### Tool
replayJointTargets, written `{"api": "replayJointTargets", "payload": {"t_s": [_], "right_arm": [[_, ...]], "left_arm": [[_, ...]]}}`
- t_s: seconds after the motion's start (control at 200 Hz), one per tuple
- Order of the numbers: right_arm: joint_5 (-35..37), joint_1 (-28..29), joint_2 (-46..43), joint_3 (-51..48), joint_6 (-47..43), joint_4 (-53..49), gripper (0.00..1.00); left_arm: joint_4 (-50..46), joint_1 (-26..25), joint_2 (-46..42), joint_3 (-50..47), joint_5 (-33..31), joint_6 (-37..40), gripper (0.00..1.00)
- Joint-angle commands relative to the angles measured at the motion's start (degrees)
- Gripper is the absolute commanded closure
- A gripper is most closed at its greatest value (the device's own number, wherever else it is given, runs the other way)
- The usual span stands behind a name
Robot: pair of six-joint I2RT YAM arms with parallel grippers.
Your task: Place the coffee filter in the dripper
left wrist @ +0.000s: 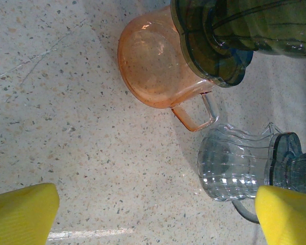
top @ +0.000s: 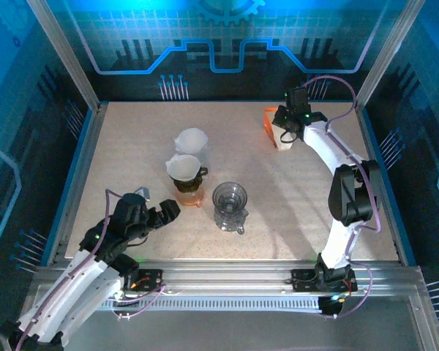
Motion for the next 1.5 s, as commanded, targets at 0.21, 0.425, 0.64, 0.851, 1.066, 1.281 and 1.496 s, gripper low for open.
{"api": "replayJointTargets", "payload": {"t_s": [0.21,0.425,0.64,0.851,1.066,1.281,1.496], "right_arm": [[6.55,-1.14,5.33,6.26,-18.87,-12.19,0.58],[2.5,-1.49,5.33,1.86,-14.68,-10.3,0.56],[-5.15,-4.2,1.95,-11.64,-4.09,4.81,0.59],[-6.91,-5.54,2.93,-16.91,1.01,13.53,0.6],[-9.08,-7.34,3.66,-20.51,7.23,21.41,0.62],[-9.66,-7.48,6.05,-19.04,9.48,23.26,0.62],[-9.83,-7.24,7.48,-18.25,10.59,23.44,0.63]], "left_arm": [[0.45,0.58,-0.16,0.4,1.09,0.73,0.01],[0.95,0.58,-0.22,-0.11,1.34,0.04,0.01],[1.46,0.63,-0.07,-1.01,1.9,-0.33,0.01],[1.82,0.6,0.29,-1.01,2.05,-0.42,0.01],[2.43,0.59,1.17,-1.05,2.45,-0.66,0.01],[2.96,0.58,2.13,-1.23,2.62,-0.86,0.01],[3.4,0.58,2.75,-1.45,2.56,-1.01,0.01]]}}
